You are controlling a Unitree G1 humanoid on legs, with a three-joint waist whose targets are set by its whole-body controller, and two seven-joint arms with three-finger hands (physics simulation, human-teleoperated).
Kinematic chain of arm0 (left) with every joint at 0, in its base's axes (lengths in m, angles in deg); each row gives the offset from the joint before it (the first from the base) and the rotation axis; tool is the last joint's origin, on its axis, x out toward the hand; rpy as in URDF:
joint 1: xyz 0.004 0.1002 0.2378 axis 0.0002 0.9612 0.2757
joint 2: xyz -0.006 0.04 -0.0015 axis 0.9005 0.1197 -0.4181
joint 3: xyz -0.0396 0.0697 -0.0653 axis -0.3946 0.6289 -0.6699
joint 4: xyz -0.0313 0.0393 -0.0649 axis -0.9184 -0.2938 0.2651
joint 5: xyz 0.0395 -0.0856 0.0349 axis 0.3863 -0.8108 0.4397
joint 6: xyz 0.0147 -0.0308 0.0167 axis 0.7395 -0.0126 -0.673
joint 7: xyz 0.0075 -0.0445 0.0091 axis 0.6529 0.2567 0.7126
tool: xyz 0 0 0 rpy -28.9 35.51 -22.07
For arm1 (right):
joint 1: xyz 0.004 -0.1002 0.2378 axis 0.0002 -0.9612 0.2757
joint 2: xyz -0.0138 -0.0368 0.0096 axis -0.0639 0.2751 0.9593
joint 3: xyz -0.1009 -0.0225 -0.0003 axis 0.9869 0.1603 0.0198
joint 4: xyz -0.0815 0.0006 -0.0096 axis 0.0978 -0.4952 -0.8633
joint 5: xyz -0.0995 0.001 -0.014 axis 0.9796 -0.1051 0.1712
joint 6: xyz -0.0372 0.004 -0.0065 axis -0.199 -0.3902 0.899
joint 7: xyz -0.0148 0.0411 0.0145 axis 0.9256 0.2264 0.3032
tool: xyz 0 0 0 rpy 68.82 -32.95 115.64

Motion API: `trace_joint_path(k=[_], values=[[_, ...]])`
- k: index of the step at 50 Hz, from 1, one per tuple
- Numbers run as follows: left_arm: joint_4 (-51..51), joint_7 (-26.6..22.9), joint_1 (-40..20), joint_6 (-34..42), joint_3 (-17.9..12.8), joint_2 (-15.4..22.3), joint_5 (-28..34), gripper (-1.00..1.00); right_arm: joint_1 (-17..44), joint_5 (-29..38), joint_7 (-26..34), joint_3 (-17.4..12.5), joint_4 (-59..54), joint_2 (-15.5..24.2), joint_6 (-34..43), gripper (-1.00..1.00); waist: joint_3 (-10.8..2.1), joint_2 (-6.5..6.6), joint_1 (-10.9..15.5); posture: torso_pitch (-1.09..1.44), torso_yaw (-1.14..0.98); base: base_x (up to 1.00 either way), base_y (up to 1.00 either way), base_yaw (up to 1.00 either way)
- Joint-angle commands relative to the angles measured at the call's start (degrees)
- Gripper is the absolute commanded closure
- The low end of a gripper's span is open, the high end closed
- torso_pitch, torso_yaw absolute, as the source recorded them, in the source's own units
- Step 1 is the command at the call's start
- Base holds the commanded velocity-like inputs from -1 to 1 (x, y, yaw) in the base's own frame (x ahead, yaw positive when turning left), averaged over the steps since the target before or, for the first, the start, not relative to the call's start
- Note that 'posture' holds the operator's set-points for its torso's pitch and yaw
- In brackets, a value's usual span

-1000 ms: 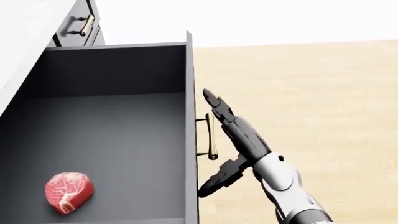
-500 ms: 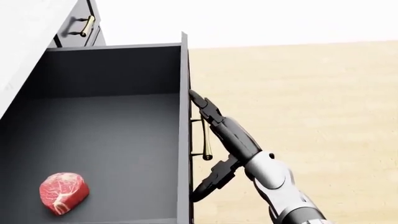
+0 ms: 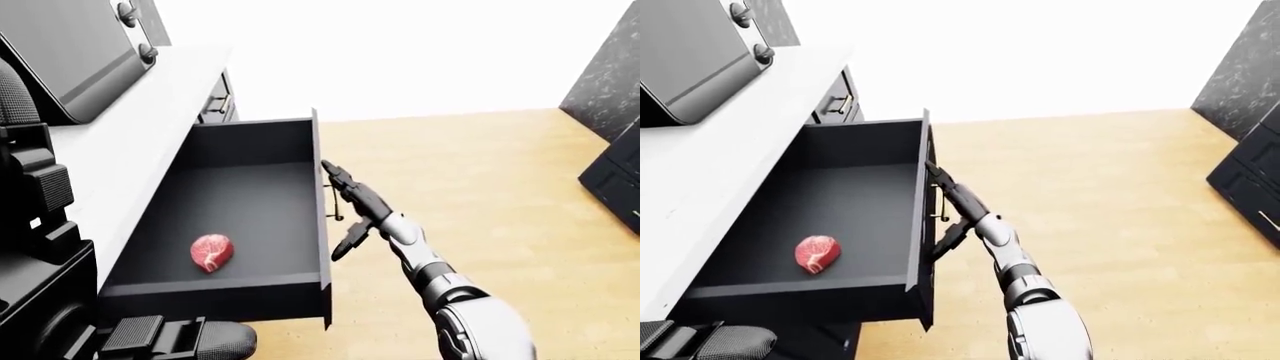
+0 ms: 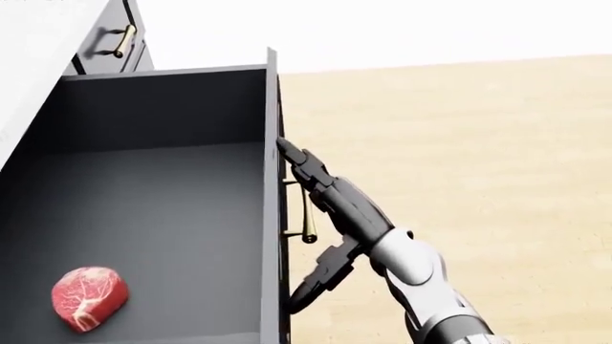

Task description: Close the right drawer.

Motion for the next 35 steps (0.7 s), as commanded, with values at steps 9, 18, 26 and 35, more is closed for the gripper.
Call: trace_joint_path(k=[9,18,26,35], values=[[1.29,0.44,-0.16,-1.00,-1.18,0.85,-0.34,-1.00,2.20,2.97,5.53,2.73,3.10,-2.09,-4.23,-1.00,-1.29,0.27,0.24,0.00,0.00,0.00,0.00,0.00],[1.30,1.54,0.24,-1.41,-1.48,2.07,-0.79,-1.00,2.58,3.87,6.15,3.54,3.68,-2.71,-4.16,-1.00,-1.14,0.42,0.01,0.00,0.00,0.00,0.00,0.00],[1.30,1.62,0.36,-1.50,-1.83,2.20,-1.12,-1.00,3.17,4.38,6.97,3.99,4.07,-3.28,-3.75,-1.00,-0.88,0.48,-0.07,0.00,0.00,0.00,0.00,0.00],[1.30,2.49,0.31,-1.42,-2.01,3.24,-1.57,-1.00,3.55,4.71,7.70,4.40,4.36,-3.93,-3.47,-1.00,-0.54,0.61,-0.15,0.00,0.00,0.00,0.00,0.00]])
